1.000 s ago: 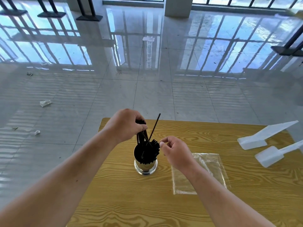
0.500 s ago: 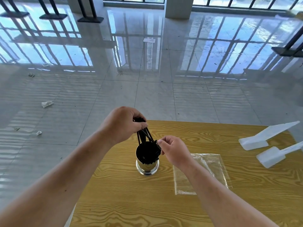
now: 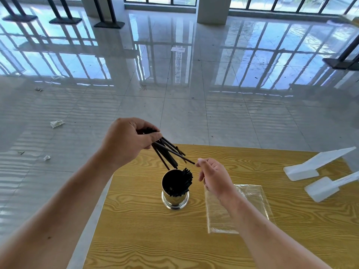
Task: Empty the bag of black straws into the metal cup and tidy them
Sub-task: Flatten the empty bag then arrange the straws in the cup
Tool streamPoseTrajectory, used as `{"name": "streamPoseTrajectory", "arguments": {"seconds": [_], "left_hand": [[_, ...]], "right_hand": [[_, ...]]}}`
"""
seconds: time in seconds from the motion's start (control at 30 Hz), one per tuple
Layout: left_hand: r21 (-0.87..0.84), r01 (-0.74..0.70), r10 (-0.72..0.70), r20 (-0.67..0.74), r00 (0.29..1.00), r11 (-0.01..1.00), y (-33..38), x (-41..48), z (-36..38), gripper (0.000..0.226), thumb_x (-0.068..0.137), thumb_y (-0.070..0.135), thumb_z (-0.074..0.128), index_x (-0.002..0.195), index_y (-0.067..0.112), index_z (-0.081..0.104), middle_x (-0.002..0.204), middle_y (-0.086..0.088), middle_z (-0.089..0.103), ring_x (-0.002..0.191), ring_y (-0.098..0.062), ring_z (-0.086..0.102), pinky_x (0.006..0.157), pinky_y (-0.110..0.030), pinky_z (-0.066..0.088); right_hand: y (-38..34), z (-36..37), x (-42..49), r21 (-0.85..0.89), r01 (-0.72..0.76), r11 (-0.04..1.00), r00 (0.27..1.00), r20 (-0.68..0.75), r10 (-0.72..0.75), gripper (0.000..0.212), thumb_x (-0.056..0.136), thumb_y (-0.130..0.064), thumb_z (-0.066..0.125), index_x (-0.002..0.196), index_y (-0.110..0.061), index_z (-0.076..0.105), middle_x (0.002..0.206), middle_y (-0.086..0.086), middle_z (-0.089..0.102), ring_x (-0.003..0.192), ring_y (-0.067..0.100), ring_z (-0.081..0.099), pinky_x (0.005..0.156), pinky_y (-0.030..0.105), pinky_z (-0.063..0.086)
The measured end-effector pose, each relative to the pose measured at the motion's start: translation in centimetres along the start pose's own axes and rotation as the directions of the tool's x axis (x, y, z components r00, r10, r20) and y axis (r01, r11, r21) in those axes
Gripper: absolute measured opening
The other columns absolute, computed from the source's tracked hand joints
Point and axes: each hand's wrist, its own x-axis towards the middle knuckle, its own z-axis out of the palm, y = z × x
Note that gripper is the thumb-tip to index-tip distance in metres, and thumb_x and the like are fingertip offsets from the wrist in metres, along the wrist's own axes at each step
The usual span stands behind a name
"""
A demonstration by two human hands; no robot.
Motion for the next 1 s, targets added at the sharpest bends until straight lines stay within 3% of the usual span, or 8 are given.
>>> {"name": "streamPoseTrajectory", "arguments": {"seconds": [0.13,0.23,0.3,0.4,0.63,0.83,0.9,1.0], "left_hand": [[-0.064,0.01,-0.008,0.031,0.999,0.998,-0.1,-0.6,0.0,0.012,0.08,0.02,0.088,0.084,0.029,0.081,0.07,0.011,0.078,0.057,-0.006,0.072,0.059,-0.015,0.057],[-0.141,0.035,-0.028,0.051,0.998,0.989,-0.2,-0.8,-0.2,0.008,0.079,0.023,0.088,0.085,0.027,0.083,0.073,0.005,0.08,0.06,-0.012,0.073,0.064,-0.022,0.062],[-0.175,0.048,-0.036,0.067,0.997,0.983,-0.1,-0.8,-0.3,0.011,0.078,0.027,0.088,0.087,0.03,0.083,0.077,0.002,0.08,0.063,-0.014,0.074,0.067,-0.026,0.064],[-0.214,0.073,-0.053,0.099,0.994,0.974,0.0,-0.7,-0.5,0.013,0.076,0.03,0.087,0.088,0.031,0.084,0.08,0.0,0.081,0.064,-0.013,0.074,0.068,-0.026,0.064],[-0.372,0.146,-0.139,0.047,0.989,0.917,0.1,-0.9,-0.7,0.016,0.071,0.034,0.086,0.085,0.027,0.085,0.079,-0.003,0.081,0.065,-0.012,0.072,0.066,-0.023,0.062],[-0.777,0.43,-0.497,0.176,0.85,0.459,-2.3,-1.9,3.3,0.01,0.066,0.021,0.086,0.075,0.015,0.085,0.076,0.0,0.078,0.062,-0.004,0.07,0.057,-0.016,0.057],[-0.828,0.473,-0.555,0.251,0.793,0.301,-3.3,-2.5,4.9,0.009,0.068,0.016,0.086,0.075,0.012,0.084,0.079,-0.002,0.078,0.065,-0.005,0.072,0.057,-0.016,0.058],[-0.848,0.515,-0.568,0.363,0.739,0.128,-4.6,-3.8,6.8,0.015,0.071,0.014,0.086,0.084,0.006,0.084,0.084,-0.004,0.077,0.068,-0.007,0.072,0.058,-0.016,0.058]], "right_hand": [[0.2,-0.4,0.2,0.056,-0.038,0.998,0.999,-0.007,0.038,0.037,0.108,-0.045,0.052,0.096,-0.016,0.072,0.064,-0.004,0.066,0.047,0.008,0.043,0.045,0.018,0.037],[0.5,-0.7,0.3,0.102,-0.112,0.988,0.994,0.027,0.11,0.019,0.103,-0.025,0.053,0.109,-0.021,0.071,0.07,0.003,0.07,0.048,0.012,0.047,0.044,0.026,0.037],[0.7,-0.8,0.2,0.072,-0.133,0.988,0.987,0.105,0.125,0.039,0.092,-0.01,0.054,0.122,-0.031,0.067,0.077,0.006,0.076,0.051,0.013,0.053,0.044,0.028,0.04],[0.7,-0.5,0.1,-0.028,-0.115,0.993,0.968,0.223,0.118,0.055,0.087,-0.008,0.057,0.127,-0.045,0.06,0.086,0.007,0.08,0.059,0.015,0.062,0.048,0.029,0.048],[-0.4,0.1,-0.3,0.132,-0.214,0.968,0.943,0.287,0.169,0.054,0.079,-0.006,0.06,0.13,-0.025,0.065,0.09,0.008,0.081,0.057,0.015,0.062,0.048,0.027,0.047],[-2.8,0.5,-1.7,0.346,-0.299,0.889,0.816,0.576,0.05,0.073,0.079,-0.033,0.092,0.141,-0.022,0.054,0.104,0.012,0.075,0.068,0.017,0.062,0.054,0.026,0.05],[-4.0,0.8,-1.7,0.443,-0.3,0.845,0.821,0.571,-0.009,0.077,0.07,-0.053,0.095,0.124,-0.011,0.06,0.104,0.01,0.073,0.07,0.017,0.062,0.057,0.027,0.051],[-5.2,0.8,-1.2,0.561,-0.311,0.767,0.864,0.503,-0.017,0.091,0.059,-0.063,0.097,0.131,-0.019,0.063,0.1,0.01,0.073,0.07,0.018,0.063,0.059,0.029,0.052]]}}
